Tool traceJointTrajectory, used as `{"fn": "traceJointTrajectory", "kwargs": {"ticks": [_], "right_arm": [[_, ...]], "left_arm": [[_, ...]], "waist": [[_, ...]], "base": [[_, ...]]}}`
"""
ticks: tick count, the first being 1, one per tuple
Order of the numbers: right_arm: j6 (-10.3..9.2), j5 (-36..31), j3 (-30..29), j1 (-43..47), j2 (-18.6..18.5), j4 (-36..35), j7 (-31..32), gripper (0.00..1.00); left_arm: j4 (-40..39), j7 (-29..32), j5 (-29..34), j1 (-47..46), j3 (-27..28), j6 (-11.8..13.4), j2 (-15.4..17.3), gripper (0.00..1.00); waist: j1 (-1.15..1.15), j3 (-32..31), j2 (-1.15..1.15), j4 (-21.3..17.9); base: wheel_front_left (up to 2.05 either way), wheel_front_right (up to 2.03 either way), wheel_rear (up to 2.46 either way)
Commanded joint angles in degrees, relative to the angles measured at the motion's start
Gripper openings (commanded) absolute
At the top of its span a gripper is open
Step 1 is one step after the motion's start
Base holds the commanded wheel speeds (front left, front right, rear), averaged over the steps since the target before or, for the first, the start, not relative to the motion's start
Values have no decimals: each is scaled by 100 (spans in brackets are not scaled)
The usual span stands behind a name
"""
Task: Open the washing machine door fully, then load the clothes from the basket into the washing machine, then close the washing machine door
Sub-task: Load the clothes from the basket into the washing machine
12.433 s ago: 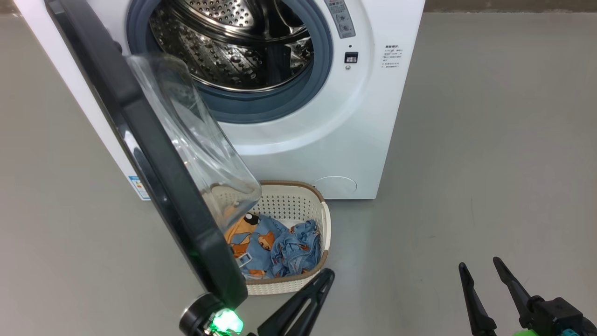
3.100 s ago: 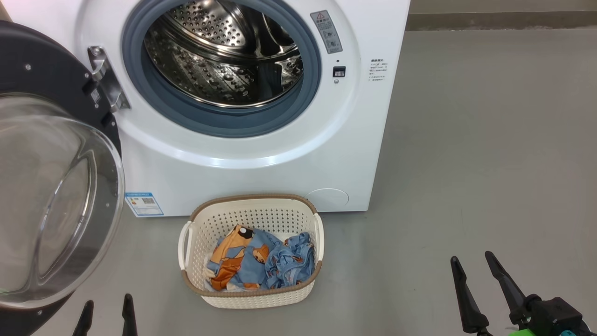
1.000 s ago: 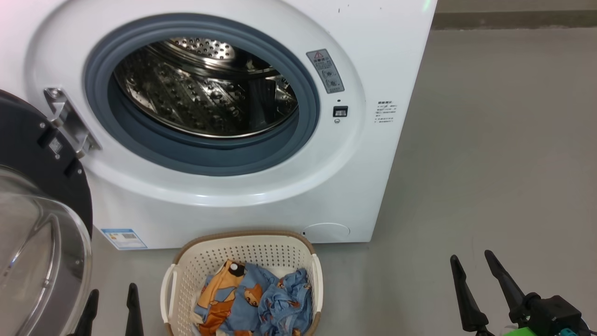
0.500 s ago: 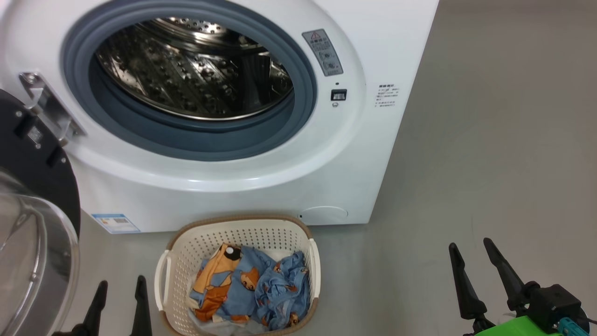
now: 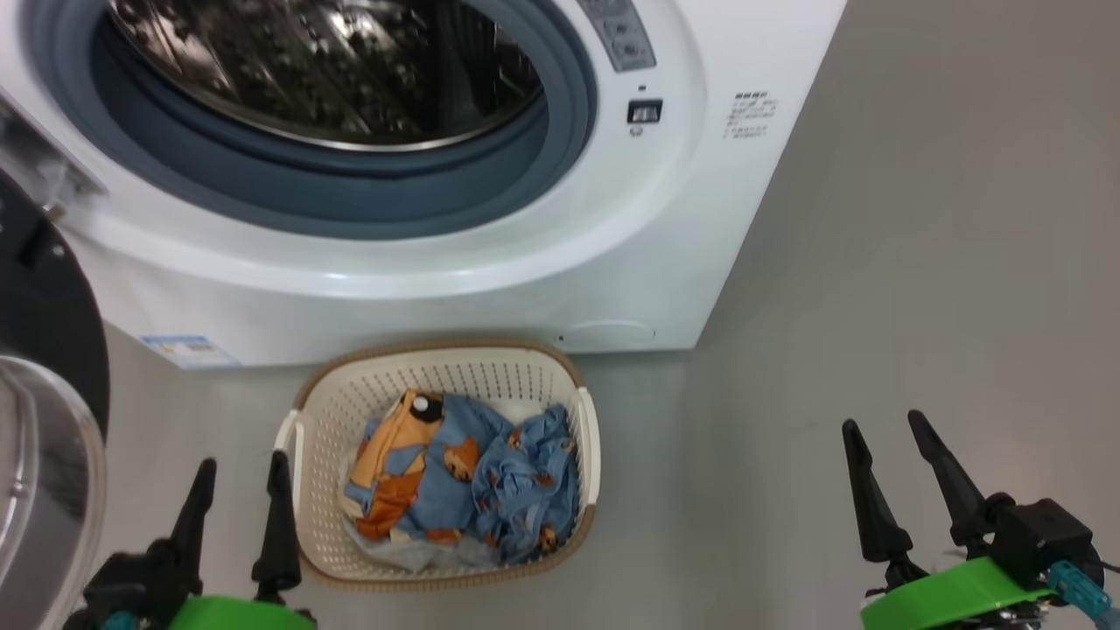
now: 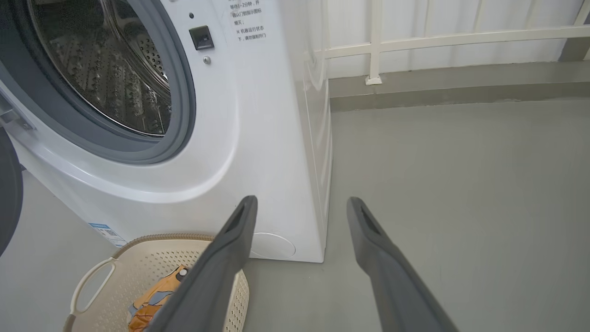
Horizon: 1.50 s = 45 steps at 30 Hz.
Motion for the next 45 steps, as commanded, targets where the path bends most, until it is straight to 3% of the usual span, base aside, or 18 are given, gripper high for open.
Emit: {"fn": "traceJointTrajectory", "kwargs": {"ticks": [1,11,19,30,45], "right_arm": [[16,-28,141,-145,-30,-104,-43,100],[16,-58,165,-516,-10,-243,-43,100],[16,-94,235,-778,6,-320,-43,100],[16,-123,298,-1072,47,-455,-43,100],[16,44,397,-1193,76,-538,-43,100]], "left_arm": [[-65,-37,-19,-181,156,-26,75,100],[534,-37,-124,-1100,66,-85,99,100],[1418,-37,-203,-1988,-323,-98,329,100],[2766,-37,-695,-3046,-853,-100,796,100],[4211,-28,-1423,-3865,-2088,-101,1418,100]], "waist": [[0,390,0,23],[0,1309,0,-58],[0,1976,0,-165],[0,2766,0,-382],[0,3381,0,-759]], "base": [[0,0,0],[0,0,0],[0,0,0],[0,0,0],[0,0,0]]}}
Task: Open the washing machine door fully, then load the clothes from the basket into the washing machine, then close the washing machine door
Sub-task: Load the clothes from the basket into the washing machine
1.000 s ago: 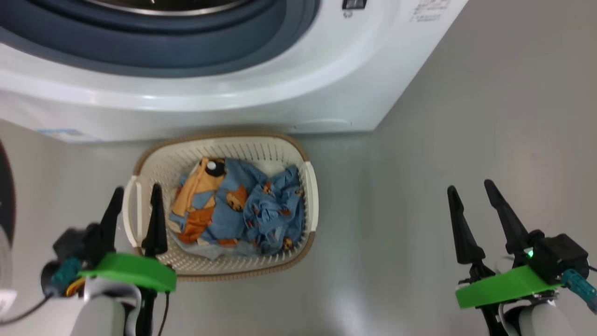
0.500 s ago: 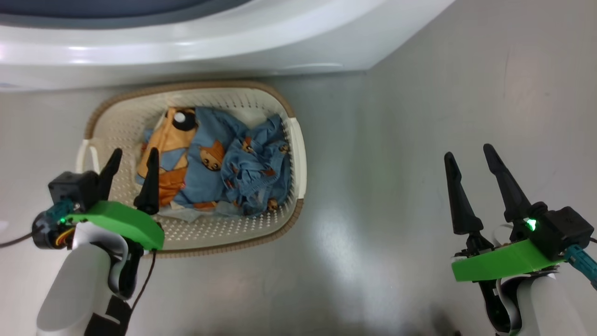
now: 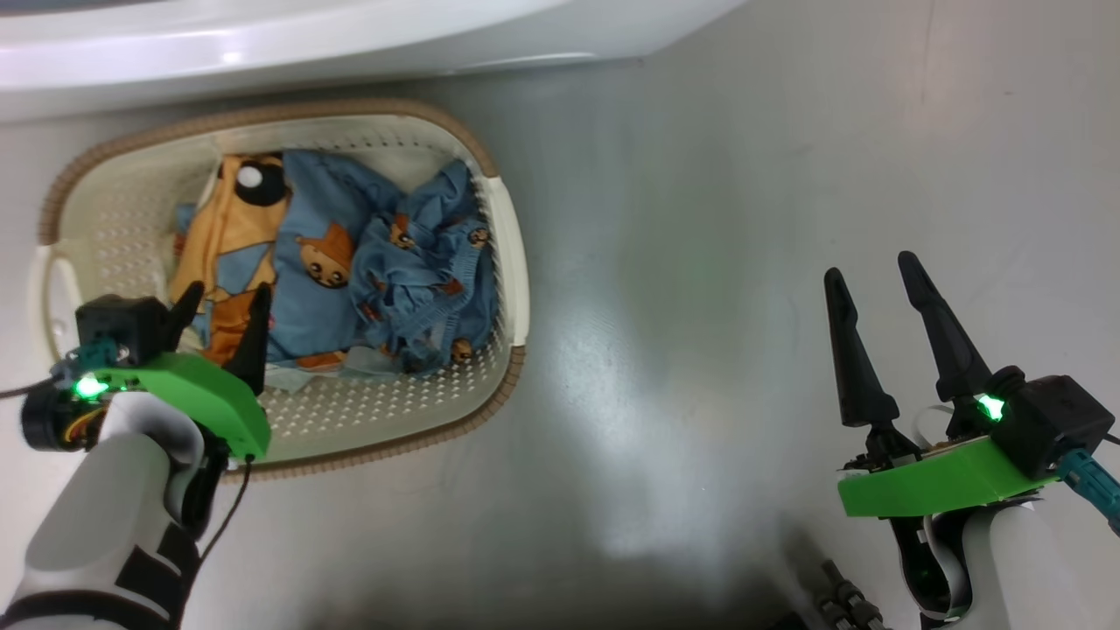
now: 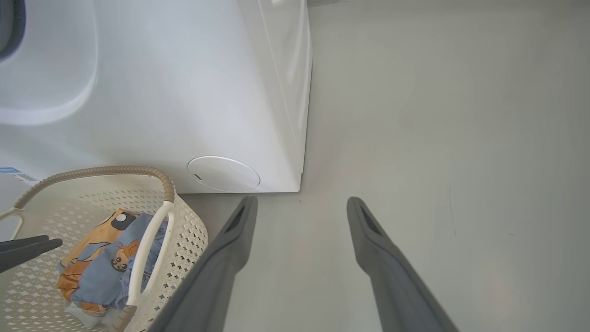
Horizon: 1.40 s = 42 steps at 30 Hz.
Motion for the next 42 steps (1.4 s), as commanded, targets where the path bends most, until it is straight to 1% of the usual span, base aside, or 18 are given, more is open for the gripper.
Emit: {"fn": "traceJointTrajectory", "kwargs": {"ticks": [1,6,12,21,24,26,29,31,35,36,37,38,42], "right_arm": [[16,65,158,60,37,-120,-32,100],[16,157,190,25,38,-133,-32,100],[16,221,235,-2,38,-140,-32,100],[16,371,339,-72,39,-95,-32,100],[16,436,375,-100,39,-71,-32,100],[16,468,399,-115,39,-63,-32,100],[16,498,428,-140,39,-53,-32,100],[16,515,438,-159,39,-50,-32,100],[16,570,449,-183,39,-20,-32,100],[16,578,447,-185,39,-8,-32,100],[16,588,448,-185,39,1,-32,100],[16,595,450,-187,39,3,-32,100],[16,608,431,-204,39,-20,-32,100]], "left_arm": [[164,13,-111,-17,18,-8,278,100],[760,152,-132,-406,-255,-8,404,100],[1429,259,-41,-822,-415,-8,406,100],[1957,402,165,-1185,-679,56,433,100],[2059,472,297,-1288,-817,169,441,100],[2118,554,444,-1352,-963,293,453,100],[2201,813,746,-1442,-1264,522,474,100],[2239,1002,865,-1488,-1397,623,457,100],[2289,1301,1035,-1538,-1629,703,400,100],[2297,1353,1003,-1530,-1613,714,381,91],[2304,1404,973,-1518,-1599,722,372,31],[2309,1439,948,-1506,-1588,729,372,0],[2324,1475,883,-1435,-1571,770,395,0]], "waist": [[0,164,0,-143],[0,328,0,-245],[0,467,0,-306],[0,572,0,-423],[0,585,0,-483],[0,599,0,-524],[0,630,0,-580],[0,644,0,-613],[0,640,0,-678],[0,630,0,-683],[0,619,0,-690],[0,608,0,-699],[0,556,0,-713]], "base": [[0,0,0],[0,0,0],[0,0,0],[0,0,0],[0,0,0],[0,0,0],[0,0,0],[0,0,0],[0,0,0],[0,0,0],[0,0,0],[0,0,0],[0,0,0]]}}
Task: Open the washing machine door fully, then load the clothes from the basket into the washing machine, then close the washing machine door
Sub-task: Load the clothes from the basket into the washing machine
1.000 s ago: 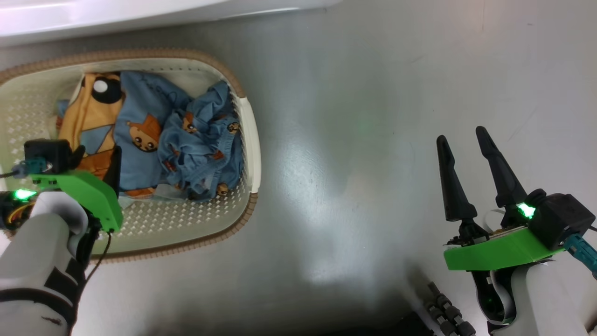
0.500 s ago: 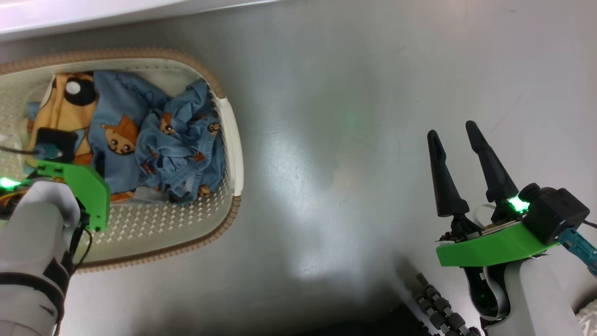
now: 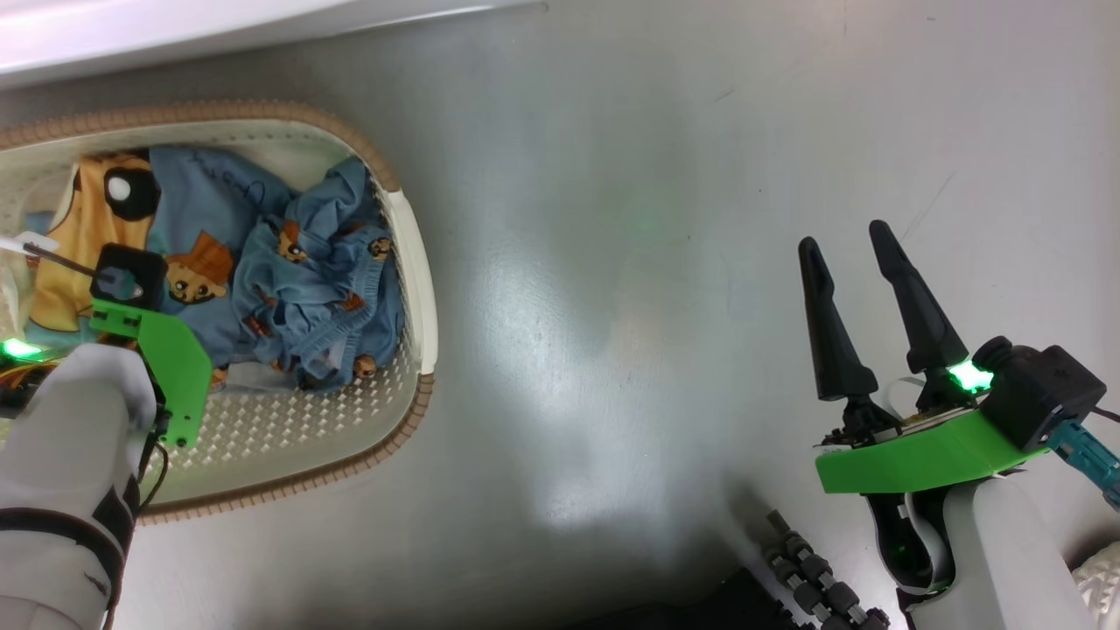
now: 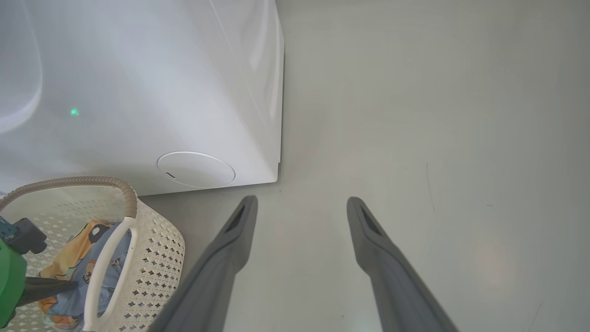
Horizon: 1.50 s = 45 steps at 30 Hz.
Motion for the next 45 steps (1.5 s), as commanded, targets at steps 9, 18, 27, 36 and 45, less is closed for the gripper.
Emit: {"fn": "traceJointTrajectory", "kwargs": {"ticks": [9,18,27,36,45], "right_arm": [[16,-69,-50,124,17,-106,-27,100],[16,-215,-96,153,17,10,-27,100],[16,-366,-121,353,17,147,-27,100],[16,-420,-89,617,17,287,-27,100],[16,-437,-143,1044,13,438,-27,100]], "left_arm": [[19,-634,-267,410,224,-47,153,0],[-217,-1434,-693,900,541,-224,-106,0],[-1417,-1504,-834,1658,1011,-101,-119,0],[-3384,-1506,-517,2956,1963,81,-100,0],[-4937,-1506,-52,4123,2898,35,-318,0]], "waist": [[0,-333,0,142],[0,-1114,0,456],[0,-1874,0,739],[0,-2706,0,961],[0,-3610,0,1125]], "base": [[0,0,0],[0,0,0],[0,0,0],[0,0,0],[0,0,0]]}}
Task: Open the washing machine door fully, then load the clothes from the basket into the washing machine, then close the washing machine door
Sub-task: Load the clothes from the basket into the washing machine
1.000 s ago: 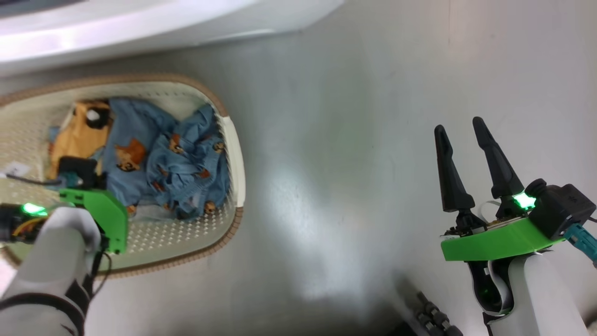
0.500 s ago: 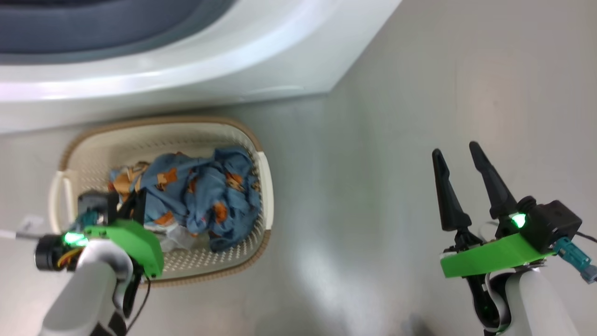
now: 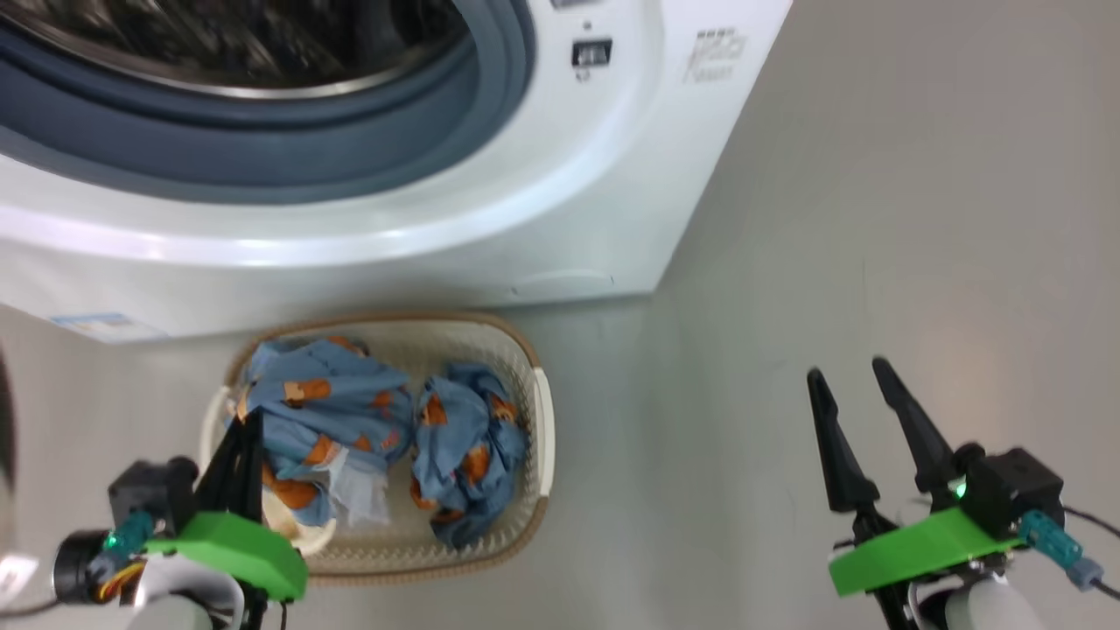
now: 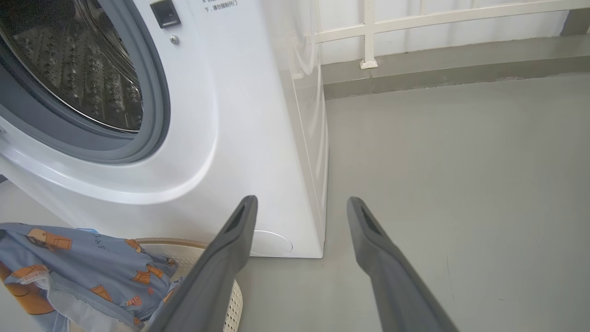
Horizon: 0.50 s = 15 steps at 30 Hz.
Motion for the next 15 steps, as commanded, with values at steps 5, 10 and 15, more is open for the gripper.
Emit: {"fn": "traceJointTrajectory", "kwargs": {"ticks": [5,10,15], "right_arm": [[16,0,111,349,-19,-75,-27,100],[16,5,100,553,-33,-61,-27,100],[16,4,94,745,-48,-88,-27,100]], "left_arm": [[-929,-77,308,532,657,-106,-102,0],[-1632,-77,576,967,1010,-170,-320,0],[-2188,-77,802,1404,1223,-216,-511,0]], "waist": [[0,-947,0,246],[0,-1348,0,255],[0,-1673,0,240]], "base": [[0,0,0],[0,0,0],[0,0,0]]}}
